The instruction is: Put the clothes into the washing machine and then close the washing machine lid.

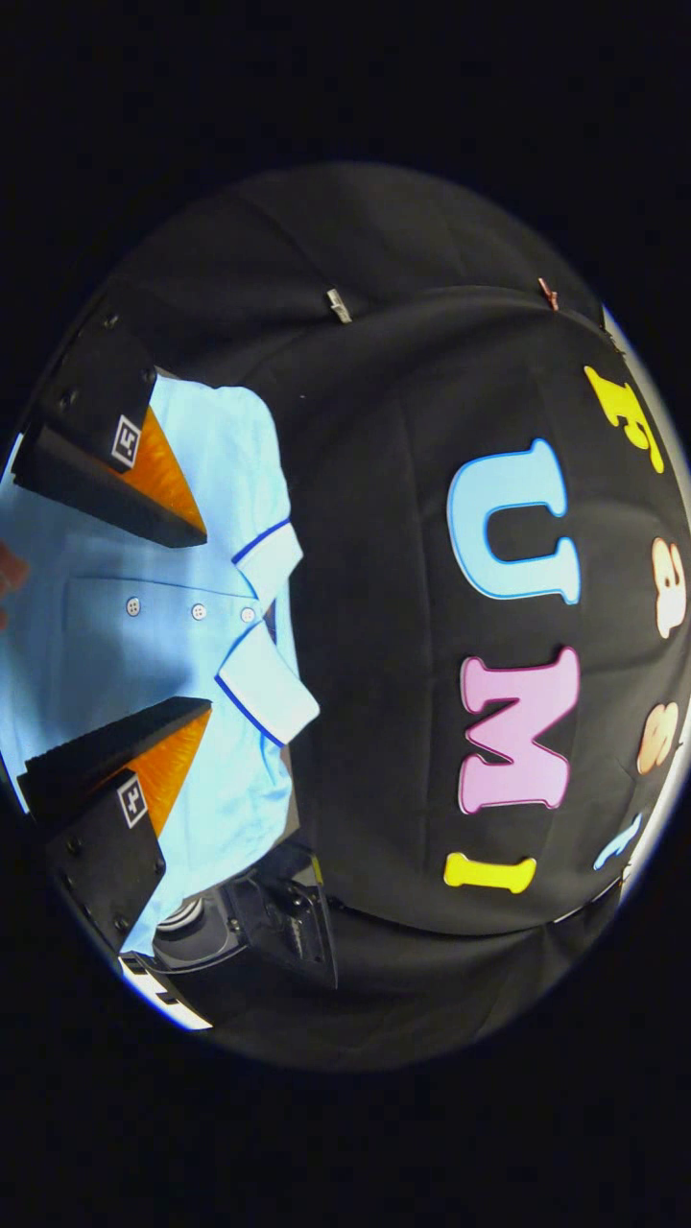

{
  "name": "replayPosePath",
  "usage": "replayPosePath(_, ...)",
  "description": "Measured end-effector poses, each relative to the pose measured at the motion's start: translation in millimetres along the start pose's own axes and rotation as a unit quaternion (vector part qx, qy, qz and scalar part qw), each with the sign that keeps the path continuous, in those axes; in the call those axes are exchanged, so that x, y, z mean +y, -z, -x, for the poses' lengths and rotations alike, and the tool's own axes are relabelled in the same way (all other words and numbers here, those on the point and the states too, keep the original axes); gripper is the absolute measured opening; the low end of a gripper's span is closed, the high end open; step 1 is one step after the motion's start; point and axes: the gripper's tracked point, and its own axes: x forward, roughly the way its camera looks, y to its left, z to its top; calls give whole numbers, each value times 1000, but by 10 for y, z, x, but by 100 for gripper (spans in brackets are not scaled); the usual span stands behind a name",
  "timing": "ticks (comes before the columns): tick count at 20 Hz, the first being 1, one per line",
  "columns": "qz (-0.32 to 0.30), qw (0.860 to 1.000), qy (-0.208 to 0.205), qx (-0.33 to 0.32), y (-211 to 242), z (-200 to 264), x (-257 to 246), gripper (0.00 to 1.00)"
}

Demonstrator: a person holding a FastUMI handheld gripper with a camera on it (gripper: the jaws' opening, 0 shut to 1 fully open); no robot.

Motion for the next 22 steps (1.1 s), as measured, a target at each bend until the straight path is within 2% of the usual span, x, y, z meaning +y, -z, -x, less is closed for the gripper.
replayPosePath(3, 20, 997, 12, 71, 181, -61, -32, 99)
replayPosePath(16, 5, 980, 46, 192, 213, -110, -101, 100)
replayPosePath(20, -23, 973, 68, 218, 160, -78, -140, 70)
replayPosePath(21, -26, 973, 73, 218, 151, -79, -185, 53)
replayPosePath(22, -29, 973, 75, 215, 134, -88, -213, 42)
